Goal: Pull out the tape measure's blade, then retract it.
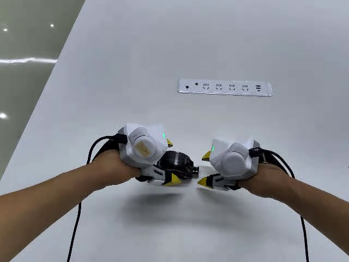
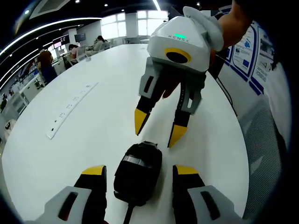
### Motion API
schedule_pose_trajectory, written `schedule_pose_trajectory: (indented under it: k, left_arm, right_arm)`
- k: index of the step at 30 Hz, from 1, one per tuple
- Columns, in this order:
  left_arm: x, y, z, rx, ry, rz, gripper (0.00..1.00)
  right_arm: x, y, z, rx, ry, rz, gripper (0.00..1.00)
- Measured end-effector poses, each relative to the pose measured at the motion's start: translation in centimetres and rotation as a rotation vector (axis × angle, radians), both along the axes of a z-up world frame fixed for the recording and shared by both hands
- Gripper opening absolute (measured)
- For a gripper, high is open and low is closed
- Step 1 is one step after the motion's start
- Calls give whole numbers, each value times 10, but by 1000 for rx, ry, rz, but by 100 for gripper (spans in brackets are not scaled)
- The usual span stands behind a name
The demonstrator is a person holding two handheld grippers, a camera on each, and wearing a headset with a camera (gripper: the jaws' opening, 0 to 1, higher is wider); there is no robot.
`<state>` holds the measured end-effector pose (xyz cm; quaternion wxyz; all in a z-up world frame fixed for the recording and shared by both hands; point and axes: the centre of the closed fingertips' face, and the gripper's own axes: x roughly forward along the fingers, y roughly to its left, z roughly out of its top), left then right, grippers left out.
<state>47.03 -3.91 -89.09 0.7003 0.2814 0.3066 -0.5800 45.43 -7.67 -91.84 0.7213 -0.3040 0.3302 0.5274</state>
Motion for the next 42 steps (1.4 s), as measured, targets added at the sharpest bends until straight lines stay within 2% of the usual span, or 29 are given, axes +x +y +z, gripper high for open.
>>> schedule_pose_trajectory:
  k: [6, 12, 20, 42]
  left_arm:
    - [2, -3, -6, 7, 3, -19, 51]
    - [1, -7, -5, 8, 2, -48, 48]
    - [0, -10, -8, 33, -21, -102, 44]
    - [2, -12, -12, 43, -24, -134, 38]
  right_arm:
    - [1, 3, -4, -7, -6, 24, 32]
    - [2, 5, -7, -16, -13, 45, 29]
    - [5, 5, -11, -15, -12, 50, 27]
    - [6, 8, -20, -2, 0, 69, 16]
